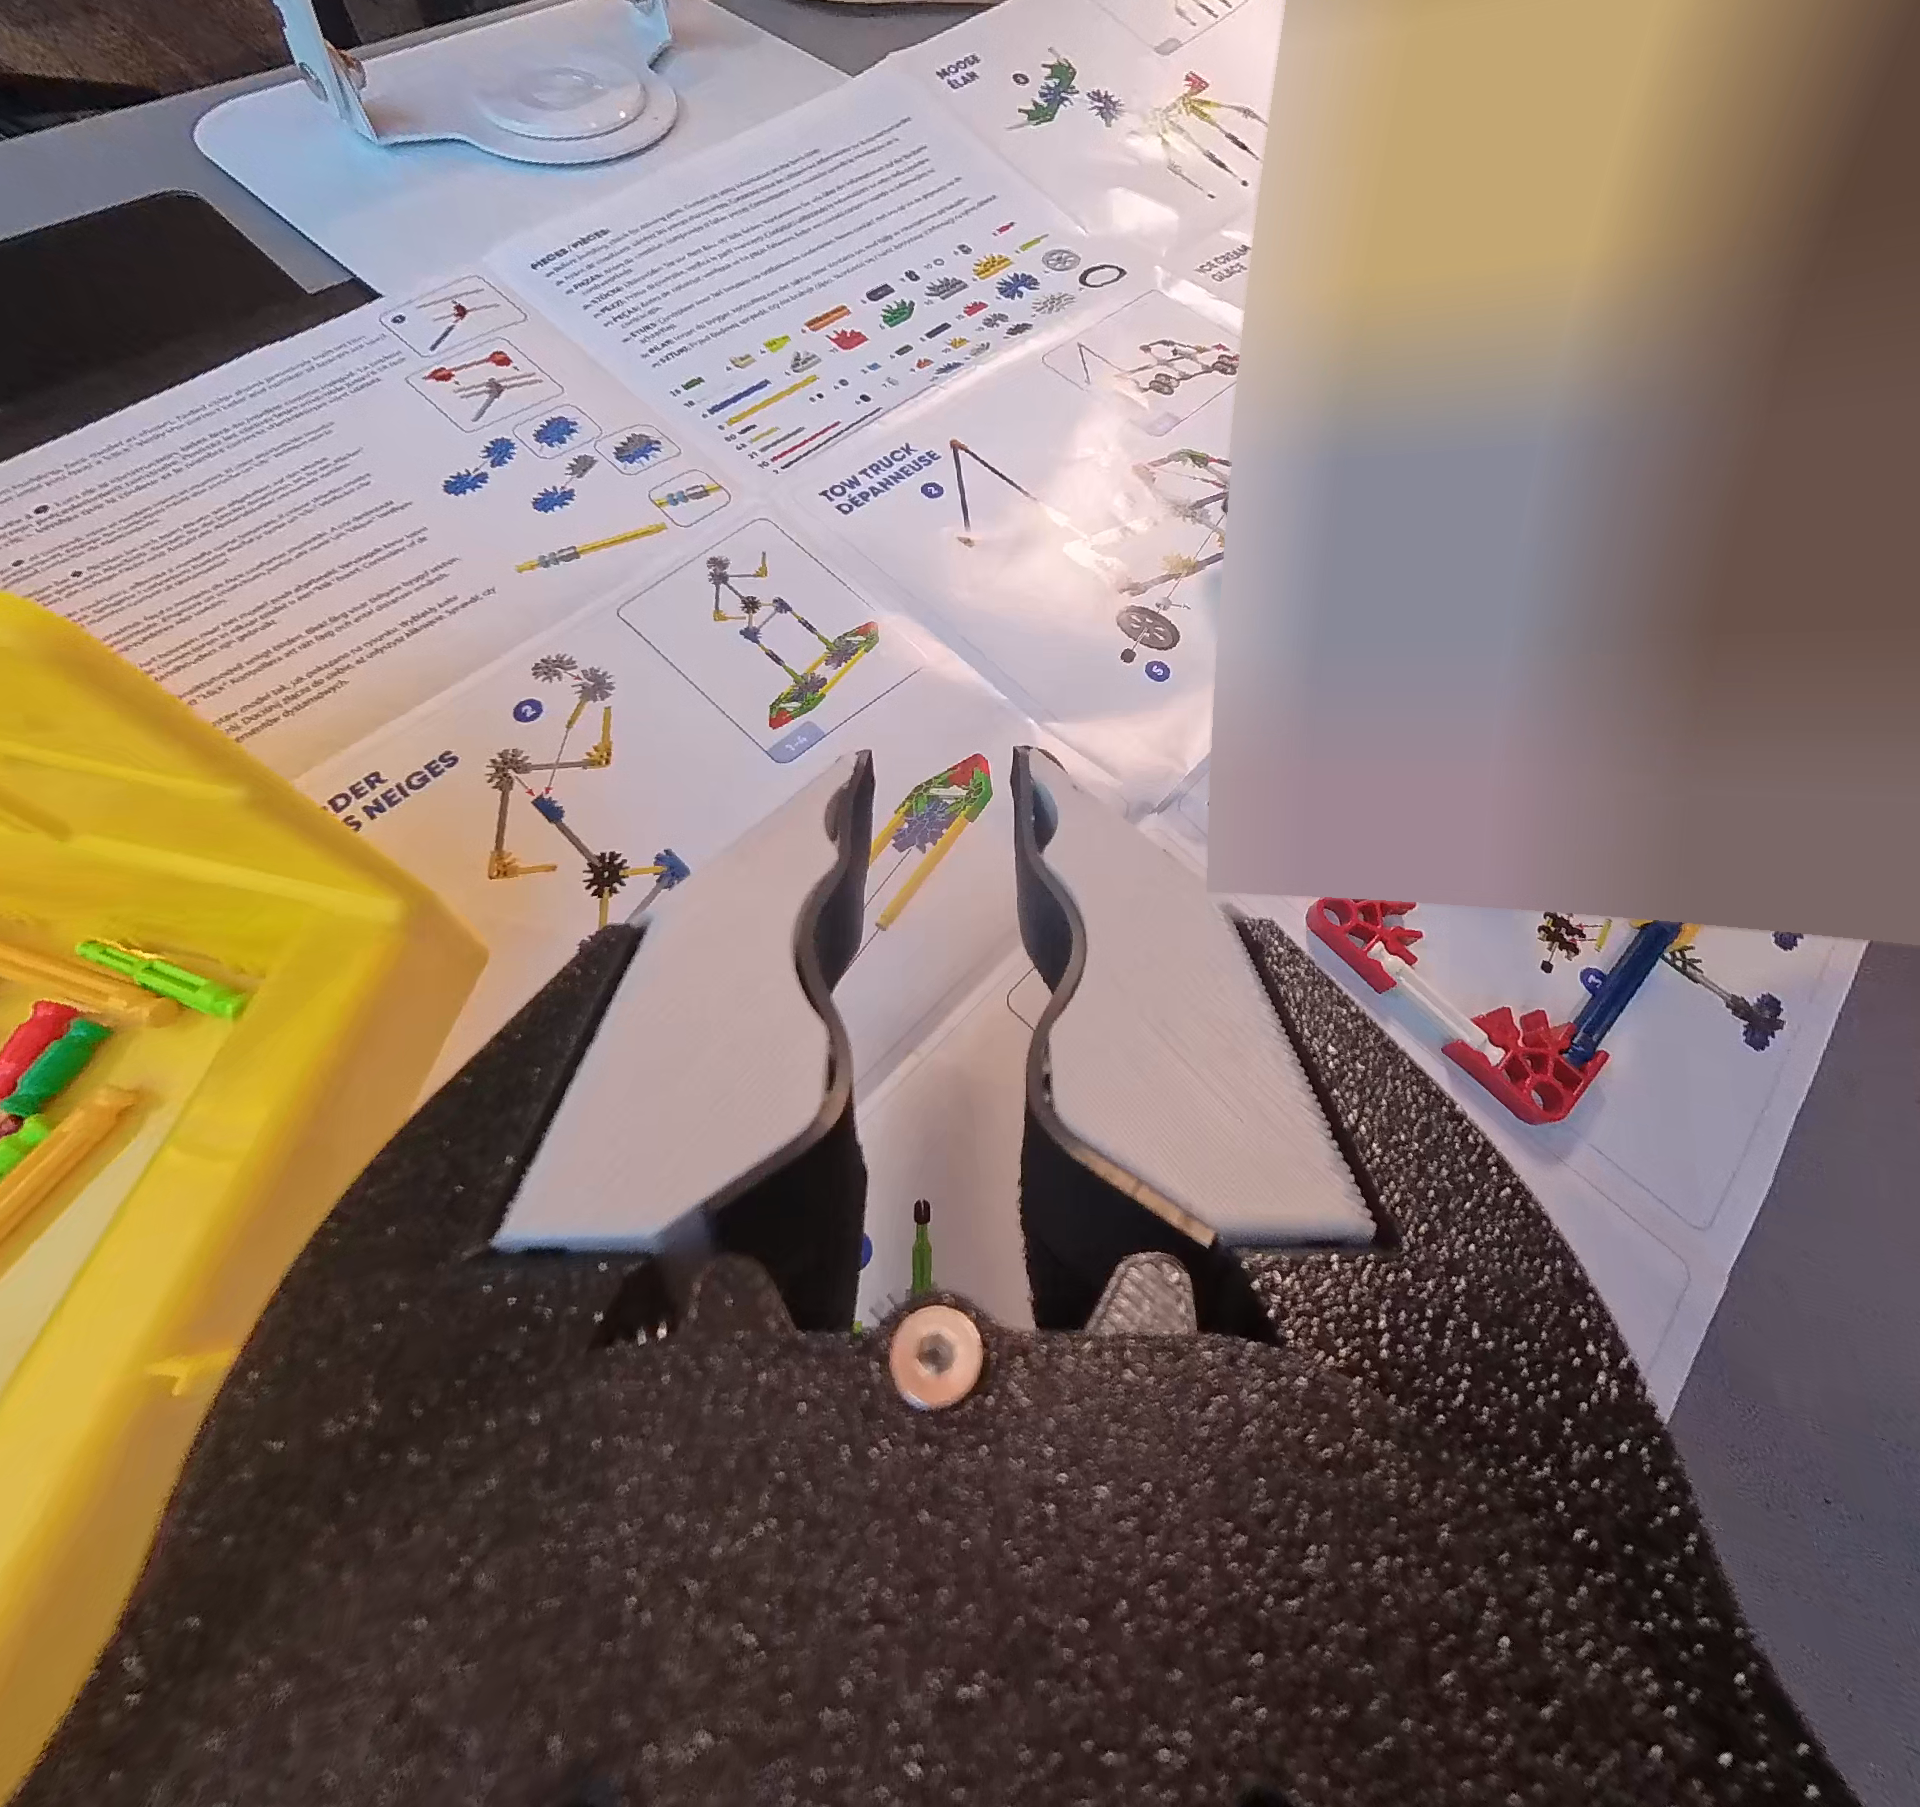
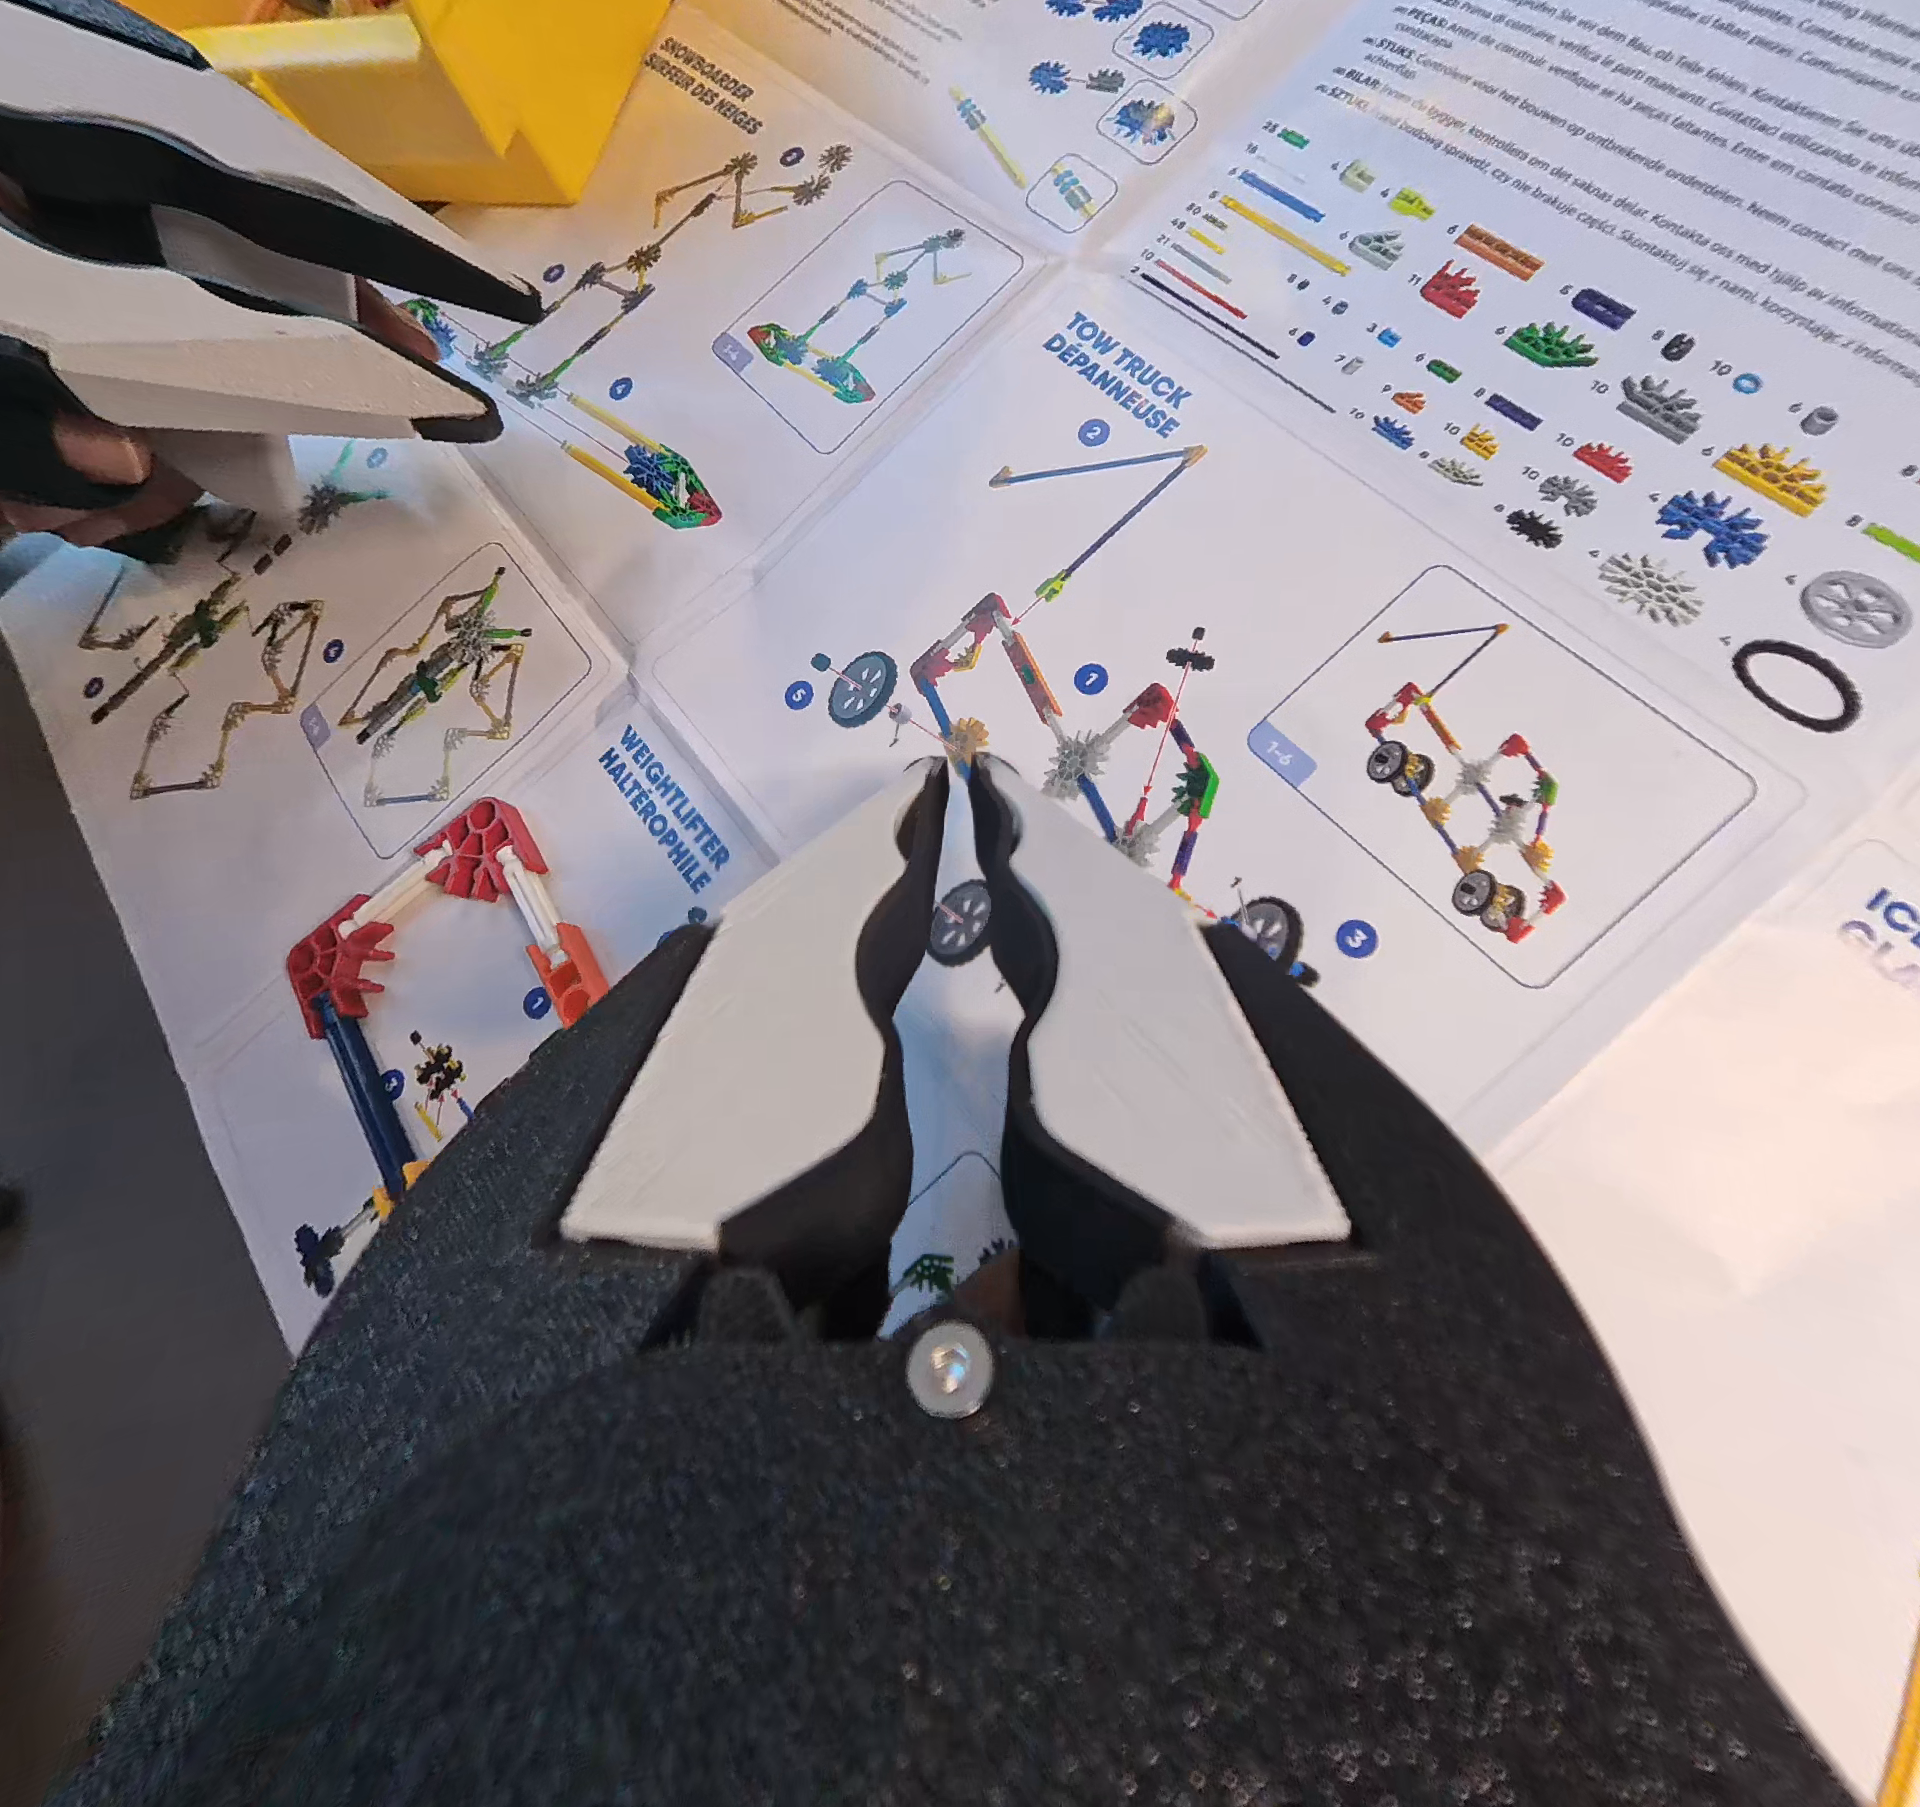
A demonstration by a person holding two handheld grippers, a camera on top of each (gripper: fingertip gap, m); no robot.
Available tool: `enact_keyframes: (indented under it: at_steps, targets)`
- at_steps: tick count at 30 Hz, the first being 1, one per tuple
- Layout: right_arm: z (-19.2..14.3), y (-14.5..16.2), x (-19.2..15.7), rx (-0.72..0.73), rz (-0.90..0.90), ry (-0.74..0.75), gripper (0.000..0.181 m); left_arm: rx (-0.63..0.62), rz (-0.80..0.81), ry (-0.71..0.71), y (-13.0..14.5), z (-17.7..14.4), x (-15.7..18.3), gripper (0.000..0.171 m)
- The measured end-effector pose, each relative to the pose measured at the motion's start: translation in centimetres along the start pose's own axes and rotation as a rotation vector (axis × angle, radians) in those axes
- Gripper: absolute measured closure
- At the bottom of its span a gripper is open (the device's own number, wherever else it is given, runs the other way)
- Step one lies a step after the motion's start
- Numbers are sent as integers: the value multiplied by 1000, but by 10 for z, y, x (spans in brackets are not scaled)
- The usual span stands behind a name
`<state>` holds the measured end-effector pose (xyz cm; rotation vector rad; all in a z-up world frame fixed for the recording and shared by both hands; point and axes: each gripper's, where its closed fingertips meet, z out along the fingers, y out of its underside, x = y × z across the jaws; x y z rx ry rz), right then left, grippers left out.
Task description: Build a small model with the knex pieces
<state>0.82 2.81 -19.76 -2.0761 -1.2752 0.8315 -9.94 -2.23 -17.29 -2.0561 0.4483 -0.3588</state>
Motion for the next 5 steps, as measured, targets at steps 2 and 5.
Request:
enact_keyframes:
  at_steps: [2, 5]
  targets:
    - [4, -1, 1, -5, -13, 15, 175, 1, -2, 1, 0, 0, 0, 147]
    - [9, -3, 5, -16, -41, 44, 175, 2, -4, 3, 0, 0, 0, 147]
